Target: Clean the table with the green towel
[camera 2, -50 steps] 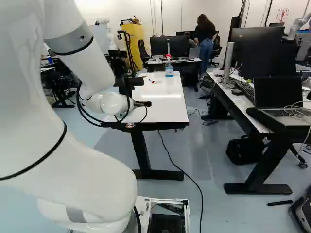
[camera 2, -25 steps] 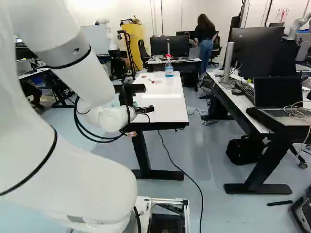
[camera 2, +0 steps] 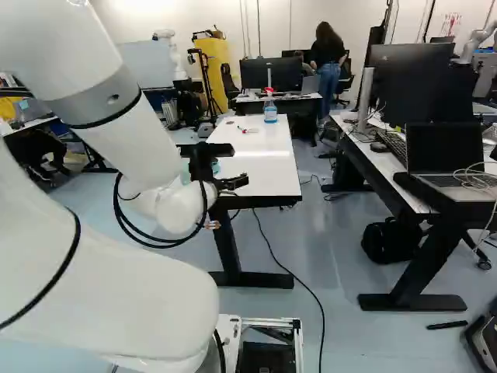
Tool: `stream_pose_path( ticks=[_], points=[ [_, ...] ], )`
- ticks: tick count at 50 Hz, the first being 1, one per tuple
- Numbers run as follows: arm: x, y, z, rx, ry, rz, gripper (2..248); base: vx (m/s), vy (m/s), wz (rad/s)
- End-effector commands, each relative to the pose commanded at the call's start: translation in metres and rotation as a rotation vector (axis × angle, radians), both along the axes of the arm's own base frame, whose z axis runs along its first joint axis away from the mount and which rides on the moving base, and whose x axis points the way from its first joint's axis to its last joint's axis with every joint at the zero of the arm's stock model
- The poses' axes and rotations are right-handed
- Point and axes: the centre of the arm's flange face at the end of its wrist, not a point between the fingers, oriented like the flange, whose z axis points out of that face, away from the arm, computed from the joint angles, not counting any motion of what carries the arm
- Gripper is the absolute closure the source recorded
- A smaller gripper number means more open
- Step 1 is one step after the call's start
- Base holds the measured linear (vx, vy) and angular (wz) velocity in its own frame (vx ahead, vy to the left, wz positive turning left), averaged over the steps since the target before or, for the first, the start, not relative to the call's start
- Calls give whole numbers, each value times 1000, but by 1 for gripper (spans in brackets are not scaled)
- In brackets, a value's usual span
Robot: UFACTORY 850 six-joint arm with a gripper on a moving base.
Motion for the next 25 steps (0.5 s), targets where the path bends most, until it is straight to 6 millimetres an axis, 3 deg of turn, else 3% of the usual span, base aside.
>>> stream_pose_path(
  ticks=[25],
  points=[
    [-9,-2,-4,-1,-19,-5,3,0,0,0]
  ],
)
